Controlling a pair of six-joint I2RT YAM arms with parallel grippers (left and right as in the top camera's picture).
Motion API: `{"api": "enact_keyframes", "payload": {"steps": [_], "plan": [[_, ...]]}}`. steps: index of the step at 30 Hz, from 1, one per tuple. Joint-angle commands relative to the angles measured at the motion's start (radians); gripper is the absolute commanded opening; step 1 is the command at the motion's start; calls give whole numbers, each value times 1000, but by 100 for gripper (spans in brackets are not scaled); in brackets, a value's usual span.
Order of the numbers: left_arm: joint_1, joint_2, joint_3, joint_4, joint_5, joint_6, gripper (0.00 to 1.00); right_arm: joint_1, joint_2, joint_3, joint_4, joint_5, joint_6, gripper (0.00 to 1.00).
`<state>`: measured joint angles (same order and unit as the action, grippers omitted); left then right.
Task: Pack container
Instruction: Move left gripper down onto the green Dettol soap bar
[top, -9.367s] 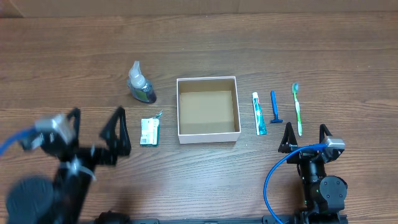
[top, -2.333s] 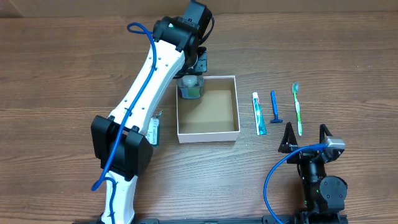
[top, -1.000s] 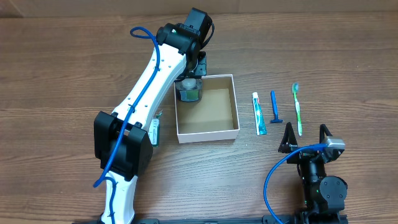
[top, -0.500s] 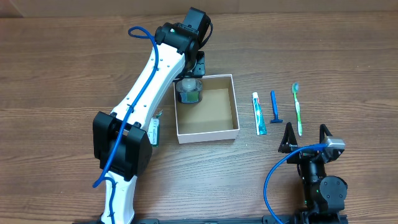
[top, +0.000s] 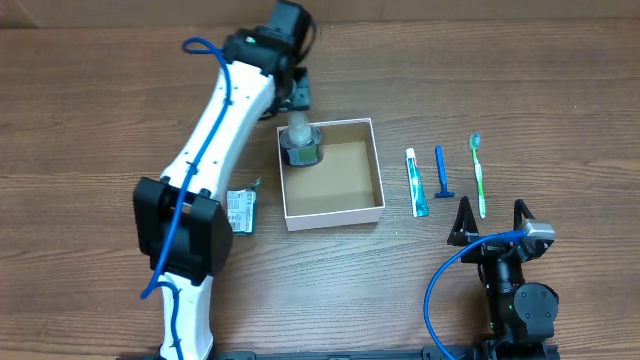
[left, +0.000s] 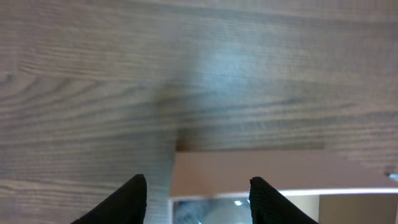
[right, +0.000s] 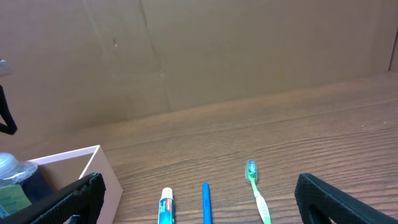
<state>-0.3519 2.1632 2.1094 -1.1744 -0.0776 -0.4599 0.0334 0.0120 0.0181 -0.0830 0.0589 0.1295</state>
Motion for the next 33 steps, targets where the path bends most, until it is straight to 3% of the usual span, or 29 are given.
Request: {"api": "enact_keyframes", "payload": {"steps": [1, 7, 14, 17, 21, 23, 26, 33], "plan": [[58, -41, 60, 21, 95, 72, 53, -3, -9, -10, 5, 3, -6, 100], [97, -41, 145, 24, 190, 96, 52, -3, -9, -10, 5, 2, -6, 100], [152, -42, 280, -195, 48, 71, 53, -3, -9, -10, 5, 3, -6, 100], [189, -49, 290, -349, 42, 92, 66, -3, -9, -10, 5, 3, -6, 100], [220, -50, 289, -516, 41, 217, 77, -3, -9, -10, 5, 2, -6, 100], [220, -62, 271, -515, 95, 294, 81, -3, -9, -10, 5, 2, -6, 100], [204, -94, 231, -515, 158, 299, 82, -3, -9, -10, 5, 3, -6, 100], [136, -216, 27, -515, 103, 295, 84, -3, -9, -10, 5, 2, -6, 100]]}}
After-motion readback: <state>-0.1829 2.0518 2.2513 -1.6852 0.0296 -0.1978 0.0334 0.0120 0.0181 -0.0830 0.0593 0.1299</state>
